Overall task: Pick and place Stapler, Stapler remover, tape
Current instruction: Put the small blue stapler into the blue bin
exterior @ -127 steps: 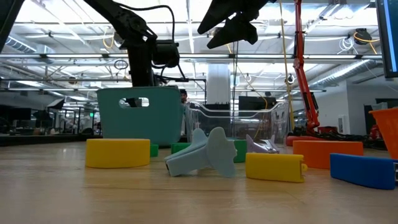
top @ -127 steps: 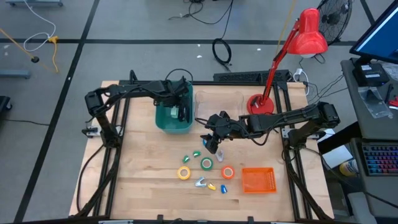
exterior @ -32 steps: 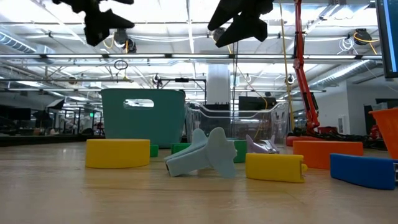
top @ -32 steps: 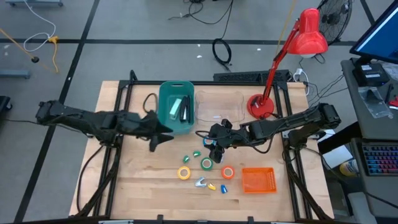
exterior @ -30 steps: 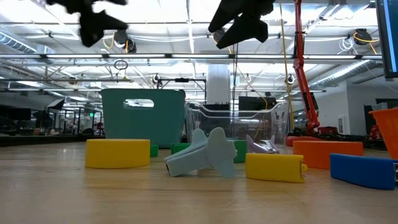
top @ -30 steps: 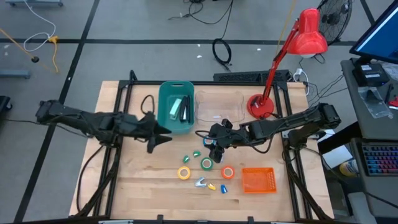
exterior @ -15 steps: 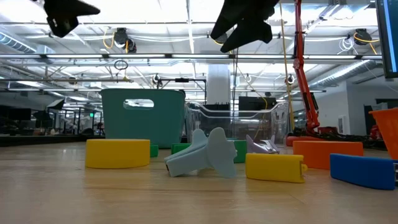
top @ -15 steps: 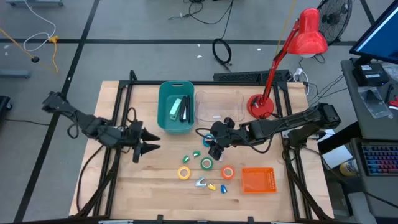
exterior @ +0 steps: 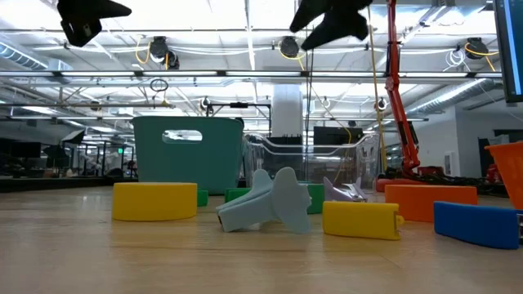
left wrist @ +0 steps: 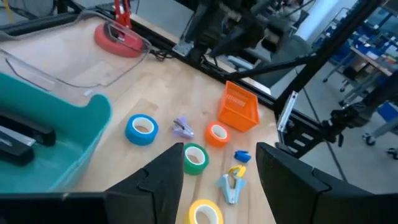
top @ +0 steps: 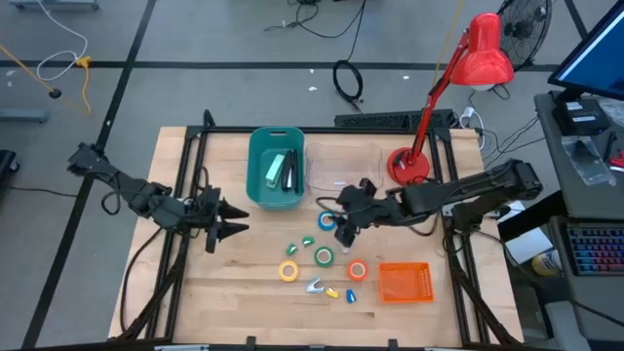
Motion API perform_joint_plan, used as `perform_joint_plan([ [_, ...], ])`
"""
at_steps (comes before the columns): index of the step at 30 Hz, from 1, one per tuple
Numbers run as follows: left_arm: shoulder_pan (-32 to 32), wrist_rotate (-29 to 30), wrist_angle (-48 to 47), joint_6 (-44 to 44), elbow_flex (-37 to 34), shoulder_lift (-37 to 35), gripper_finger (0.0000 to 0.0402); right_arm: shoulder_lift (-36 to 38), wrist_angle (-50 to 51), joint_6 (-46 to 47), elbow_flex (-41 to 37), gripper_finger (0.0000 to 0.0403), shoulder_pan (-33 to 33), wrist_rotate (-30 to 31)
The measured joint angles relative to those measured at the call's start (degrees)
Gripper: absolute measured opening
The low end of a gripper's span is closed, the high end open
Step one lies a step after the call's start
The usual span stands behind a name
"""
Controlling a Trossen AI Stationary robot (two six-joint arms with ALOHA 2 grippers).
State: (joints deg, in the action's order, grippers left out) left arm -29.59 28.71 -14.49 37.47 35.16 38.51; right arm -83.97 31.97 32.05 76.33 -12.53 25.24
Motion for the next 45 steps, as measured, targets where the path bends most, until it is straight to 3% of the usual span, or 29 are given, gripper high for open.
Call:
perform_joint_plan([
  [3,1.2,-0.4,1.4,-1.4,0.0,0.0,0.0200,3.7,-0.1,0.1,-2.5,0.0224,-0.7,3.5],
  [7,2.5,-0.7,1.7,-2.3,0.0,0.1,0.0200,9.5,-6.3,1.9,-10.3,0.0224,-1.0,3.2],
  [13,4.3,-2.5,1.3,-2.9,0.0,0.1,0.0200,18.1,-23.8,3.7,-25.4,0.0224,-2.0,2.6],
  [17,6.2,-3.3,1.1,-3.8,0.0,0.1,0.0200,23.0,-35.8,3.2,-33.7,0.0224,-2.2,-1.6],
  [25,10.3,-6.6,1.0,-6.0,0.0,-0.2,0.0200,29.4,-54.1,3.0,-45.3,0.0224,-2.2,-3.0],
  [32,13.3,-7.2,-0.3,-9.3,-0.8,-5.6,0.0200,33.6,-57.5,2.3,-48.7,0.0224,-2.2,-3.0],
  [40,13.2,-8.9,11.6,-7.3,-15.0,-14.7,0.0200,31.5,-58.5,1.3,-48.7,0.0224,-2.1,-2.9],
  [45,13.0,-9.2,13.0,-6.9,-18.3,-17.4,0.0200,28.7,-58.3,1.7,-48.7,0.0224,-2.1,-2.9],
])
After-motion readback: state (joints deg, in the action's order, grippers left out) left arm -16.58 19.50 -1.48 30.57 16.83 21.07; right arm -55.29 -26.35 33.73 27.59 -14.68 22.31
